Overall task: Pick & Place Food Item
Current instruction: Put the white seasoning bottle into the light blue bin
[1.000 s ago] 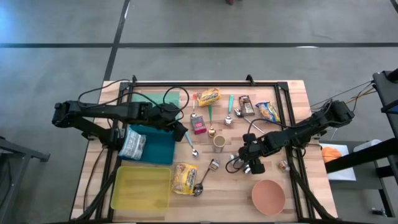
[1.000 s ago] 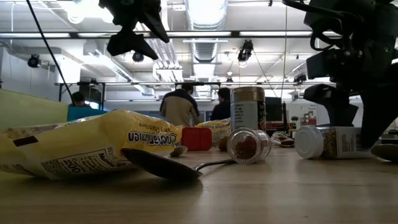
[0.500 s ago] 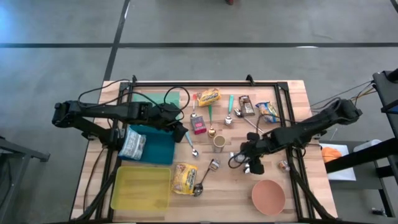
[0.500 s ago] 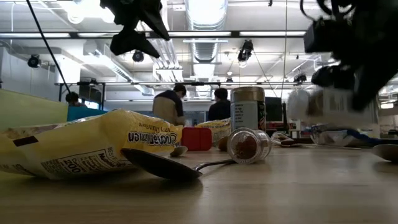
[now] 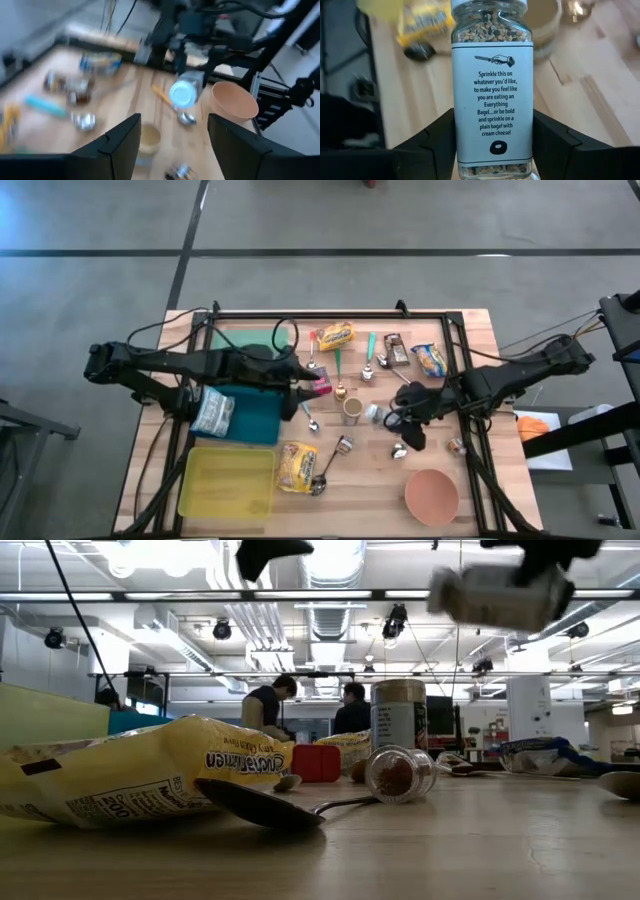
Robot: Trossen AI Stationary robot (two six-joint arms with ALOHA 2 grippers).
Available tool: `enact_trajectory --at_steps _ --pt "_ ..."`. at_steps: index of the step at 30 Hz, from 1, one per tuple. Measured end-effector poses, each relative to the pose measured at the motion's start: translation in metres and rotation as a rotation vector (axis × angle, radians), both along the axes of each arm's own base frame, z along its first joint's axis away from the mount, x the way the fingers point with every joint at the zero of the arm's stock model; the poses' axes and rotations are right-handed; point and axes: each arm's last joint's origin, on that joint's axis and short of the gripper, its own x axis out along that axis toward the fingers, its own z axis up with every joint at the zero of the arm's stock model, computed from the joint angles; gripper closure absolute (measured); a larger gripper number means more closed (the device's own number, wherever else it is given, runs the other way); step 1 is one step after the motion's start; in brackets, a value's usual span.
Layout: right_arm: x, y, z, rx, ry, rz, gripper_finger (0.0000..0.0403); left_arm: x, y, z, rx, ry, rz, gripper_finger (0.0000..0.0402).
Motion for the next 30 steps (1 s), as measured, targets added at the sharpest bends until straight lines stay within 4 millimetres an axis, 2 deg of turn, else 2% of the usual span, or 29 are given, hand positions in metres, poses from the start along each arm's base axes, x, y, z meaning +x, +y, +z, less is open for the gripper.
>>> enact_trajectory --at_steps 5,11,13,17,22,30 --pt "0.018 0.006 0.029 0.038 -0.082 -0.019 0.0208 0.001 -0.006 0.003 0.196 -0.037 -0.091 0.0136" --pt "0.044 0.006 0.062 0.035 -0.162 -0.002 0.0208 0.000 -0.017 0.003 0.534 -0.050 -0.211 0.0091" --pt "0.053 0.005 0.069 0.048 -0.175 0.013 0.0208 0.000 -0.022 0.004 0.658 -0.057 -0.232 0.0083" --pt "0.071 0.002 0.071 0.088 -0.148 0.055 0.0208 -0.001 -0.033 0.007 0.834 -0.093 -0.272 0.0079" --pt "0.090 0.000 0.073 0.143 -0.139 0.086 0.0208 -0.002 -0.041 0.007 0.909 -0.107 -0.321 0.0082" --pt "0.102 -0.003 0.084 0.192 -0.160 0.127 0.0208 -0.004 -0.051 0.007 0.935 -0.165 -0.446 0.0087"
